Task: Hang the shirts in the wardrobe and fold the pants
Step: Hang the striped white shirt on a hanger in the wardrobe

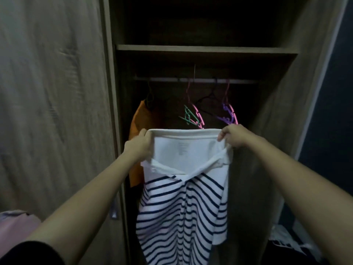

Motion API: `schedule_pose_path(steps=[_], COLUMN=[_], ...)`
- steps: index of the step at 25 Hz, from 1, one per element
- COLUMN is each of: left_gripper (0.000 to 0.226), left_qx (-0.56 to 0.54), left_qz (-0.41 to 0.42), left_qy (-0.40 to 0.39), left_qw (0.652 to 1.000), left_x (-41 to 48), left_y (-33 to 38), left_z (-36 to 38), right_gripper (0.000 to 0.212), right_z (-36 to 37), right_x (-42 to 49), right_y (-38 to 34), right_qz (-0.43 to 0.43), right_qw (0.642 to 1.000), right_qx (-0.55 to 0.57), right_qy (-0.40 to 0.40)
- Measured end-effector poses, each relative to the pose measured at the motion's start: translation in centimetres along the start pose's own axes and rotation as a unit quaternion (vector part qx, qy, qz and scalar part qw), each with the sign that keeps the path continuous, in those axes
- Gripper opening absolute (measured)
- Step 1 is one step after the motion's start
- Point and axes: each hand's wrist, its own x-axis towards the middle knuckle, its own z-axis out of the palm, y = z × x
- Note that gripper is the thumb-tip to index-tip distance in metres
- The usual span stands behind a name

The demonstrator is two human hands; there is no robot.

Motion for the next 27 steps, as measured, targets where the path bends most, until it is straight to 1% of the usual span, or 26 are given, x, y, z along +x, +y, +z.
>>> schedule_pose_path(steps=[1, 2, 3, 4, 5, 6, 7, 9, 11, 12, 14, 16, 18, 20, 22, 23, 24, 26, 27], left_gripper=[0.040, 0.028, 0.020, 0.017, 0.016, 0.015, 0.016, 0.016, 0.014, 0.013, 0.017, 0.020, 0.017, 0.012, 0.023, 0.030, 0.035, 0.037, 0.041], left_qx=[-0.027, -0.066, -0.079, -0.053, -0.007, 0.028, 0.041, 0.021, -0.002, -0.030, -0.130, -0.219, -0.269, -0.325, -0.350, -0.364, -0.386, -0.437, -0.446], left_qz=[-0.004, -0.012, -0.016, -0.018, -0.017, -0.017, -0.024, -0.014, 0.035, 0.043, 0.011, -0.037, -0.075, -0.109, -0.143, -0.152, -0.159, -0.172, -0.176], left_qy=[0.013, 0.060, 0.115, 0.157, 0.163, 0.149, 0.130, 0.124, 0.134, 0.132, 0.115, 0.114, 0.110, 0.103, 0.106, 0.100, 0.092, 0.069, 0.057], left_qw=[1.000, 0.996, 0.990, 0.986, 0.986, 0.988, 0.990, 0.992, 0.990, 0.990, 0.985, 0.968, 0.954, 0.934, 0.920, 0.913, 0.904, 0.880, 0.876], left_x=[-0.1, 0.0, 0.3, 0.7, 0.8, 1.0, 1.1, 1.5, 2.0, 2.3, 3.0, 3.7, 4.1, 5.3, 7.6, 9.1, 10.6, 13.6, 14.7], left_y=[0.2, 0.4, 0.8, 1.2, 1.5, 1.7, 1.5, 0.8, 0.5, 0.6, 0.9, 1.0, 1.4, 2.4, 3.8, 4.5, 5.3, 7.3, 8.3], left_z=[0.2, 0.0, -0.3, -0.5, -0.7, -0.9, -0.9, -1.0, -0.9, -0.8, -0.7, -0.6, -0.3, -0.1, 0.2, 0.4, 0.6, 1.5, 1.8], right_gripper=[0.036, 0.035, 0.035, 0.037, 0.039, 0.038, 0.033, 0.028, 0.034, 0.039, 0.045, 0.041, 0.042, 0.047, 0.057, 0.059, 0.055, 0.043, 0.040], right_z=[0.3, 0.7, 1.4, 2.2, 2.8, 3.2, 3.3, 2.5, 1.5, 1.1, 0.5, -0.1, -0.6, -1.0, -1.0, -0.9, -0.8, -0.4, -0.2], right_x=[-0.2, -0.5, -0.8, -1.2, -1.6, -2.0, -2.3, -2.4, -2.0, -1.6, -0.7, 0.4, 1.5, 2.3, 2.6, 2.8, 2.8, 3.3, 3.7], right_y=[0.1, 0.2, 0.4, 0.4, 0.4, 0.4, 0.4, 0.6, 0.9, 1.1, 1.2, 0.9, 0.2, -0.9, -2.1, -2.4, -2.7, -2.5, -2.2], right_qz=[0.005, 0.014, 0.020, 0.020, 0.016, 0.014, 0.019, 0.048, 0.073, 0.077, 0.055, 0.005, -0.031, -0.042, -0.058, -0.068, -0.080, -0.099, -0.106], right_qw=[1.000, 0.999, 0.996, 0.995, 0.994, 0.994, 0.995, 0.996, 0.995, 0.995, 0.997, 1.000, 0.999, 0.999, 0.998, 0.998, 0.997, 0.995, 0.994], right_qx=[-0.013, -0.035, -0.060, -0.081, -0.094, -0.099, -0.095, -0.069, -0.030, -0.004, 0.021, 0.010, -0.006, 0.002, 0.008, 0.003, -0.005, -0.017, -0.017], right_qy=[0.013, 0.037, 0.056, 0.060, 0.050, 0.034, 0.021, 0.029, 0.060, 0.064, 0.041, 0.014, 0.017, 0.018, 0.017, 0.012, 0.007, 0.006, 0.008])
